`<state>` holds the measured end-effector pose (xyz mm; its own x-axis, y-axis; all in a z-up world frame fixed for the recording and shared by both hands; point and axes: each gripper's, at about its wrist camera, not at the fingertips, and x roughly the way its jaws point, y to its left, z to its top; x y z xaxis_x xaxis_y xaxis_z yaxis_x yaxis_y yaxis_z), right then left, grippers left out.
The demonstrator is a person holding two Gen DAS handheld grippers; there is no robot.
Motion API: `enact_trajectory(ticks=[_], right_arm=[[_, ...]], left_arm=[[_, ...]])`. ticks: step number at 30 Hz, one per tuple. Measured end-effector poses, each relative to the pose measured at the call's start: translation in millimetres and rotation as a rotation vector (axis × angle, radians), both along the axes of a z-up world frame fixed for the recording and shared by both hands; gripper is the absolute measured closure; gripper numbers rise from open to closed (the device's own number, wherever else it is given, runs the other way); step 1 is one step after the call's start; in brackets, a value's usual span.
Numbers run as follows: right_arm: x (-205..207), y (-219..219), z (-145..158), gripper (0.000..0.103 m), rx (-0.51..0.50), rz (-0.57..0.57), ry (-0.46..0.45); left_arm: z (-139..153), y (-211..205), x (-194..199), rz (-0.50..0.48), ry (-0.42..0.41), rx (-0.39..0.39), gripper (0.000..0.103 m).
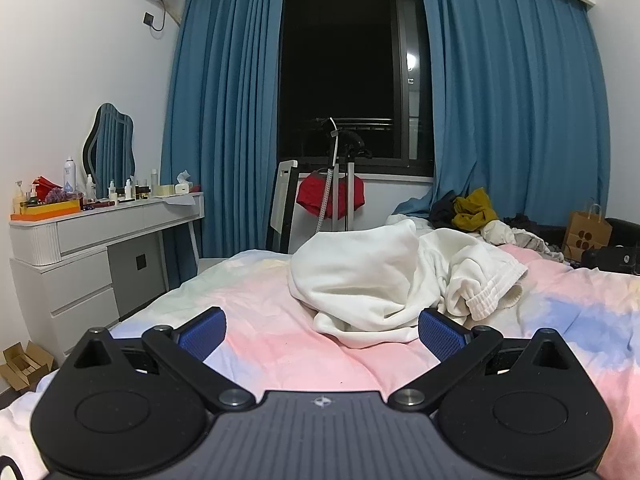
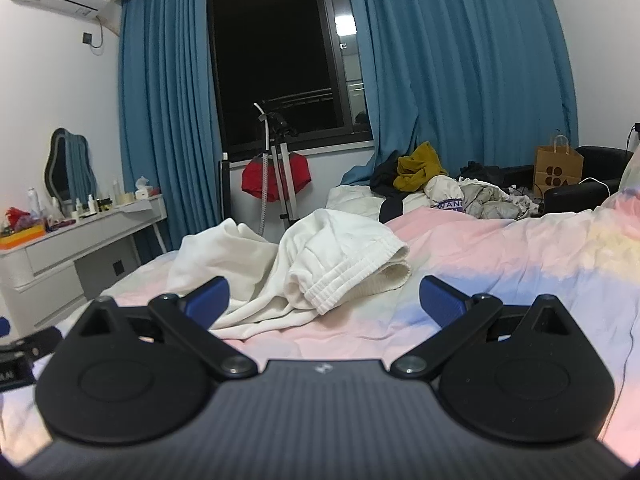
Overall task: Fold clothes
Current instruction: 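Move both tools toward the white sweatpants on the bed, then grasp one ribbed cuff with the left tool while the right tool grasps the other cuff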
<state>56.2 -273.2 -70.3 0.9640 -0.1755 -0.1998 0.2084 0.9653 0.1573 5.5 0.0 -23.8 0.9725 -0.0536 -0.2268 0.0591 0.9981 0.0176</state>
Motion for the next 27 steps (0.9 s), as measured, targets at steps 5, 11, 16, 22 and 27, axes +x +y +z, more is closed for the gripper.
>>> enact_trajectory(ticks=[5, 11, 16, 22, 27], right_arm=[[1, 0, -1, 0.0, -0.009, -0.013, 0.005], [2, -1, 0, 0.0, -0.014, -0.041, -0.001], [1, -8, 1, 0.0, 0.009, -0.065, -0.006], [-1, -17, 3, 0.0, 0.041, -0.108, -0.01], [3, -36, -1, 0.0, 0.09, -0.231, 0.022]], left_arm=[[1, 0, -4, -0.014, -0.02, -0.008, 0.001], [-1, -13, -1, -0.062, -0.024, 0.037, 0.001], [-4, -29, 10, -0.114, 0.019, 0.081, 0.002], [-4, -61, 46, -0.191, 0.079, 0.151, 0.005], [-1, -110, 103, -0.249, 0.125, 0.2, 0.006]])
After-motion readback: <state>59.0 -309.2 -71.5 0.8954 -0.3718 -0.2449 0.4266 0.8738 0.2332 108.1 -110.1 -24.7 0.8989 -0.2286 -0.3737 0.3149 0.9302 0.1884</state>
